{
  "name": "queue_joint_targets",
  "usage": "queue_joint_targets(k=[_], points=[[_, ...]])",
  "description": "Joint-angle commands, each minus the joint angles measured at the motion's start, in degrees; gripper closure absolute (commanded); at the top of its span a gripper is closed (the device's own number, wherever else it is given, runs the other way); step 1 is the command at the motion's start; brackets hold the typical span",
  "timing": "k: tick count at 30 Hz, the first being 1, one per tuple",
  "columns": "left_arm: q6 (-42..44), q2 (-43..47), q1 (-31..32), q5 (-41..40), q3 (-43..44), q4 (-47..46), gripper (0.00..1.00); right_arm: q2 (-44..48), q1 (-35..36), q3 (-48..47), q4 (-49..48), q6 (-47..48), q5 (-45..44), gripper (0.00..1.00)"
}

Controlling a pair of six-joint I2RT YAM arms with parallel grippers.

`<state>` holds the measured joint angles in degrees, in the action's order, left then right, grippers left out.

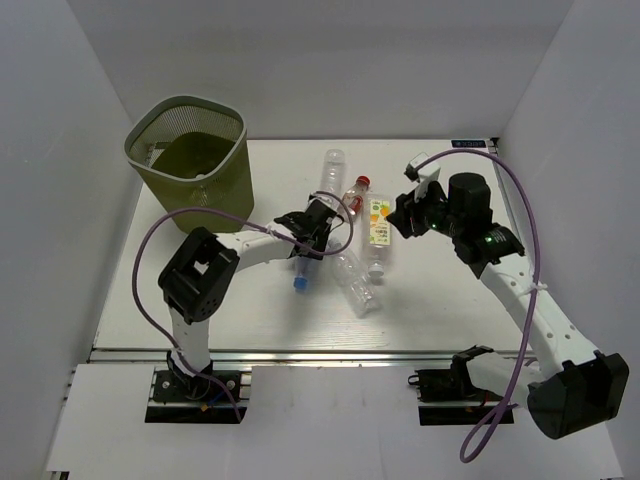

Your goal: Put the plastic bottles in the bin

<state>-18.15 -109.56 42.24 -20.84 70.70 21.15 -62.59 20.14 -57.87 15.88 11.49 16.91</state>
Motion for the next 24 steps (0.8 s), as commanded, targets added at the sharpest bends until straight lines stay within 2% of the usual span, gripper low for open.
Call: queue_joint_targets(k=[1, 2, 4, 5, 7, 10, 13, 14, 16, 19, 22, 24], points=[[0.13, 5.57, 0.30, -0.88, 0.50, 0.48, 0.44, 0.71, -0.45, 2.05, 1.88, -1.20, 2.35, 0.46], [0.13, 8.80, 0.30, -0.87, -0.03, 0.47, 0.49, 0.63, -0.37, 2.75, 1.09, -1.46, 1.04, 0.28], [0.13, 12.94, 0.30, 0.44, -0.55, 0.47, 0.53, -0.16, -0.63, 3.11, 0.56, -2.08, 0.15, 0.21], [0.66, 15.14, 0.30, 0.45, -0.56, 0.47, 0.53, -0.60, -0.80, 3.11, 0.38, -2.17, -1.07, 0.14], [1.71, 21.65, 0.30, 0.45, 0.66, 0.47, 0.53, -2.62, -0.80, 3.20, -0.06, -3.48, -2.05, 0.10], [3.47, 27.28, -0.57, -2.62, 6.80, 2.48, 0.53, -6.22, -1.24, 2.77, -0.32, -5.42, -1.11, 0.10], [6.72, 29.39, -1.11, -10.16, 14.98, 4.60, 0.51, -10.44, -0.37, 0.83, 2.05, -3.93, 5.92, 0.38], [7.94, 29.40, -1.11, -14.97, 19.00, 5.21, 0.50, -10.80, -0.10, -0.22, 3.18, -3.67, 7.60, 0.45], [9.62, 29.40, -2.42, -21.30, 22.01, 5.22, 0.48, -13.07, 0.77, -1.46, 3.54, -3.23, 8.49, 0.50], [11.12, 28.26, -5.93, -25.38, 26.41, 4.69, 0.44, -15.97, 1.83, -4.18, 5.12, -2.79, 8.67, 0.52], [11.82, 25.19, -10.15, -27.93, 31.07, 4.17, 0.44, -20.28, 2.88, -9.36, 10.91, -1.38, 9.55, 0.42], [11.21, 23.17, -12.34, -30.21, 35.63, 5.74, 0.44, -21.52, 3.85, -11.91, 12.67, -0.24, 9.64, 0.40]])
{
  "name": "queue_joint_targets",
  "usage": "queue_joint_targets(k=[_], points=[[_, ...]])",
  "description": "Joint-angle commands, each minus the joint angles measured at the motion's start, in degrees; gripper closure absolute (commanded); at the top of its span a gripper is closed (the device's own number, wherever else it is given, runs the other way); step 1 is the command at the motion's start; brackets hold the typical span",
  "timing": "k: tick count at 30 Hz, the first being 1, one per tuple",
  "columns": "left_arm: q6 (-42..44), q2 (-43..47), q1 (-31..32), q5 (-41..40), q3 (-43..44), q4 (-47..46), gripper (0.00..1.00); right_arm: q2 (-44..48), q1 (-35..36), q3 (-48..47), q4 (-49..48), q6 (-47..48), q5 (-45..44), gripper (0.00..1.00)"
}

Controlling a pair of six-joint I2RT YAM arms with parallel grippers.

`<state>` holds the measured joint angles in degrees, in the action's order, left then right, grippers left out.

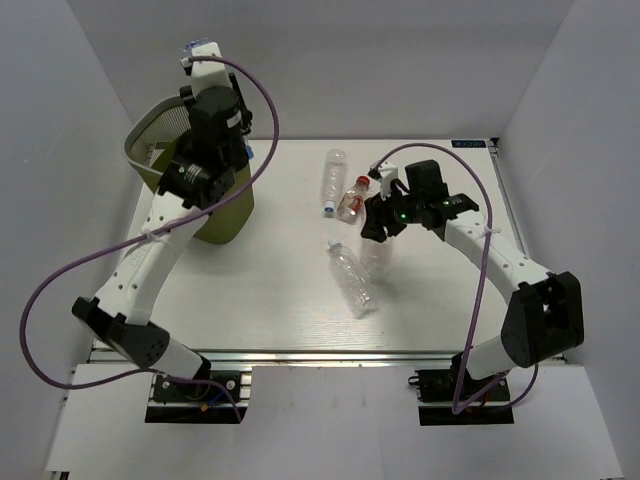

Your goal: Put the plastic bottles in the bin

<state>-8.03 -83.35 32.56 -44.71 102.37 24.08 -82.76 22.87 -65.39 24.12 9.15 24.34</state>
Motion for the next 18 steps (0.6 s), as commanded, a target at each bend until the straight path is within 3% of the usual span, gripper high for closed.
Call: queue_joint_targets(k=[1, 6, 8, 9, 12, 13, 18], points=[[1.09, -5.05, -4.94, -8.53, 5.37, 3.43, 0.44, -1.44, 1.29, -4.57, 4.18, 2.10, 2.55, 0.40], [-0.22, -11.21, -11.36, -11.54, 13.98, 9.02, 0.41, -2.75, 4.10, -6.24, 4.79, 1.49, 4.14, 0.39], [-2.50, -13.93, -13.48, -12.07, 17.68, 15.34, 0.35, -4.94, 5.07, -7.03, 6.72, 2.01, 4.84, 0.36], [-3.82, -13.94, -14.09, -12.07, 17.69, 16.95, 0.25, -5.65, 6.29, -7.91, 7.25, 2.62, 4.49, 0.33], [-6.03, -10.45, -15.85, -10.76, 13.84, 16.54, 0.10, -8.55, 8.06, -9.50, 9.28, 3.42, 4.14, 0.29], [-5.33, -9.04, -15.86, -9.97, 9.91, 15.40, 0.00, -8.99, 8.85, -9.85, 9.37, 3.33, 3.53, 0.29], [-3.05, -4.02, -16.47, -2.97, 3.74, 12.51, 0.00, -16.09, 10.44, -12.57, 11.30, 0.79, -4.12, 0.24]])
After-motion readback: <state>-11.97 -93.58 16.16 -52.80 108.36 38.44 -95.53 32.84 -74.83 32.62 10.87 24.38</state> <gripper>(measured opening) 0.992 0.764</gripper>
